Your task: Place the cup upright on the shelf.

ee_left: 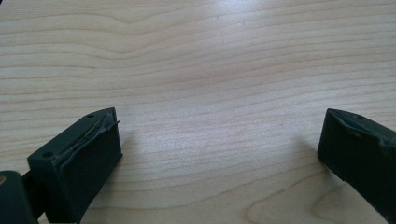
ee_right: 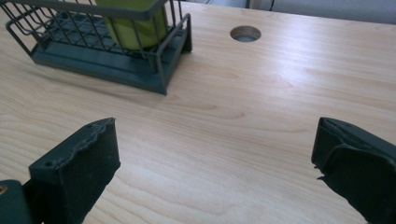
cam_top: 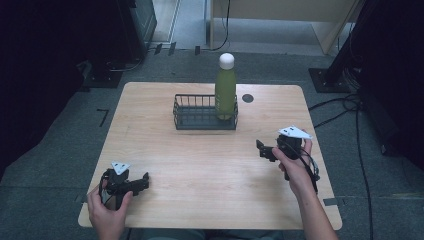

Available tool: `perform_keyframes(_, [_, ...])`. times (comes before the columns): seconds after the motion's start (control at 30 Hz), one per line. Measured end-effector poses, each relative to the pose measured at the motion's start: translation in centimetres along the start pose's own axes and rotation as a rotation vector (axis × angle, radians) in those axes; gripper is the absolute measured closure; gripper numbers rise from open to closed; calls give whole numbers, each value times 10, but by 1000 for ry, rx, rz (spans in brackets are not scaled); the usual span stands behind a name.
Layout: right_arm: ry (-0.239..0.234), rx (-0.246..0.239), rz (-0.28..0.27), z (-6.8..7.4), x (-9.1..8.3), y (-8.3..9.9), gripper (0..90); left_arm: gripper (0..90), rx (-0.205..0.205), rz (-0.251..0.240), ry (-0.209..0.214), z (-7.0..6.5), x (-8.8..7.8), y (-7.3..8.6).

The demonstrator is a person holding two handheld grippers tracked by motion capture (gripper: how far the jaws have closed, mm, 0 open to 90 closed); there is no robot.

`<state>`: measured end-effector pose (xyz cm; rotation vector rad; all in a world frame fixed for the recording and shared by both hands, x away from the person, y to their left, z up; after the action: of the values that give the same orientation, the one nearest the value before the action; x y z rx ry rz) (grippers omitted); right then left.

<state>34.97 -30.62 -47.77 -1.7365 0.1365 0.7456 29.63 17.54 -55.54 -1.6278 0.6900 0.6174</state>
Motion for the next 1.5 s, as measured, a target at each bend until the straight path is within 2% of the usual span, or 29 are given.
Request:
perform_keyframes(0.4, [32,43,22,-17,-18,36,10,0,3,1,-1,0,0,0])
perform_keyframes(0.67, [63,81,49,-29,-28,65,11,0,4,4,-1,0,0,0])
perform_keyframes(1.0, [91,105,88,-38,-40,97,12,0,1,1,-1,0,0,0])
perform_keyframes(1.13, [105,108,105,-42,-46,109,12,0,3,3,-1,0,0,0])
perform_keyframes(1.2, [125,93,116,-43,-49,114,12,0,2,2,-1,0,0,0])
perform_keyframes(1.37, [130,99,136,-42,-56,124,12,0,3,3,-1,0,0,0])
perform_keyframes(1.5, [145,86,168,-41,-61,134,12,0,3,3,-1,0,0,0])
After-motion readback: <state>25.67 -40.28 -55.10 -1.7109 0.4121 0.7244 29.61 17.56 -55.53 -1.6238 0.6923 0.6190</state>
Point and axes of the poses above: each handheld gripper's, and its own axes: x roughly forward along the jaws, y roughly out of its underside, z roughly to its left, the point moved 5 cm from there along x, roughly forward along the jaws, and after that the axes turned 14 degrees about -x, right-handed, at the moved point
